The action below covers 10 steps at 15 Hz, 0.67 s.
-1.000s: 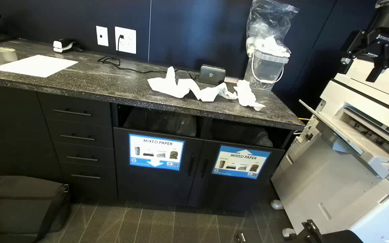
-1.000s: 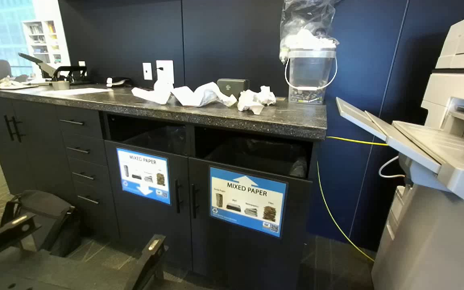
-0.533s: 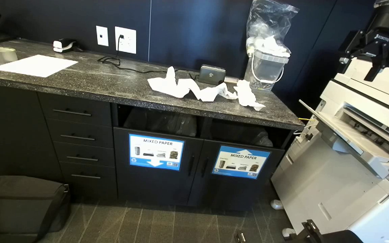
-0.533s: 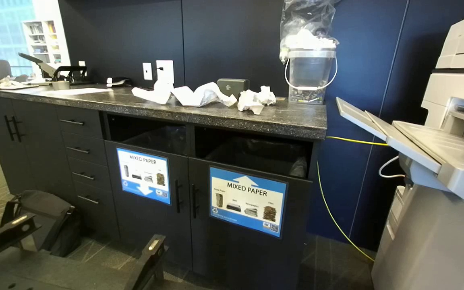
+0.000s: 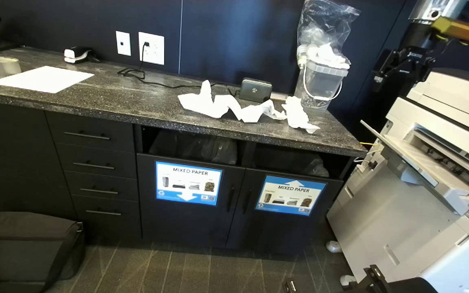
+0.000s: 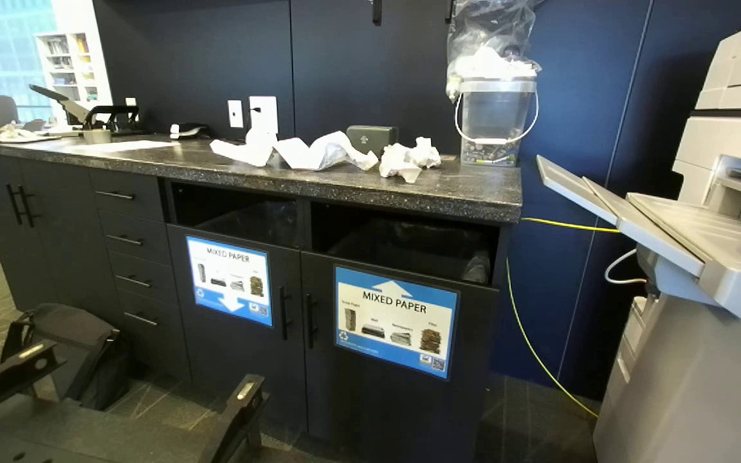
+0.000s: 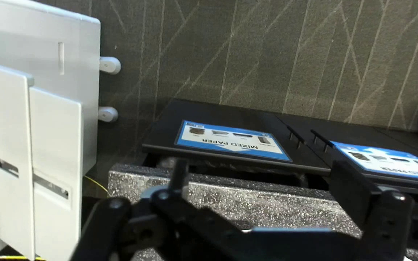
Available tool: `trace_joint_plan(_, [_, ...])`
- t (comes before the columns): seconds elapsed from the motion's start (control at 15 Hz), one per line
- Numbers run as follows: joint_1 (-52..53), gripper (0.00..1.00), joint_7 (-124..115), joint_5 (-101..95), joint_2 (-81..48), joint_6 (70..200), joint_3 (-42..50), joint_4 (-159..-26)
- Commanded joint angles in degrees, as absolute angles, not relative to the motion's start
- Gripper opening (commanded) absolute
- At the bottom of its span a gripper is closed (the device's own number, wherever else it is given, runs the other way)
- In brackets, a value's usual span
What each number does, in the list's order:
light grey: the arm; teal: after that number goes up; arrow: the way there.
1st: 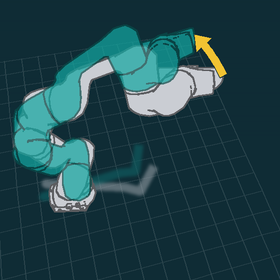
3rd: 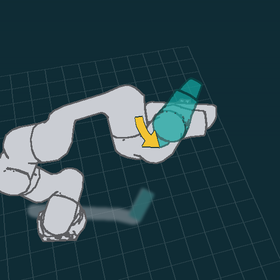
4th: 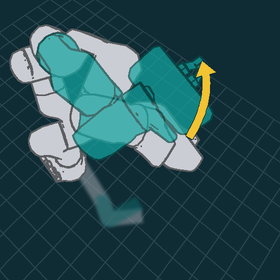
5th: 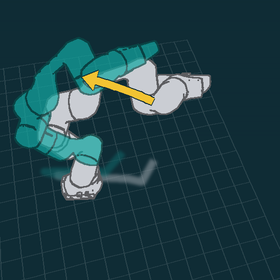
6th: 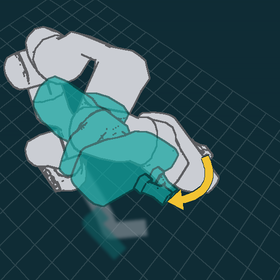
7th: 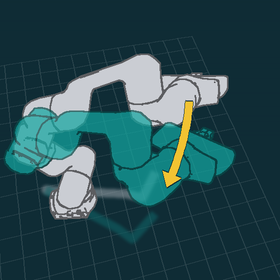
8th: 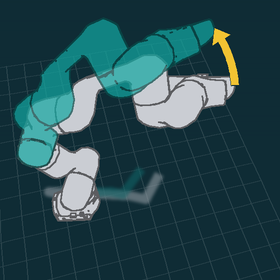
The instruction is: Put the tissues inside the rubbish bin.
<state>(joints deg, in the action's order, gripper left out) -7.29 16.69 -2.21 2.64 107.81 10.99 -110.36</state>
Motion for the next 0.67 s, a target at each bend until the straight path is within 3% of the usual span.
trace_joint_plan(0.0, [-7.2, 1.0, 21.9, -2.5, -6.0, 110.9, 9.4, -102.2])
trace_joint_plan(0.6, [-10.1, 1.0, 33.3, 1.8, -24.3, 120.6, 3.6, -85.7])
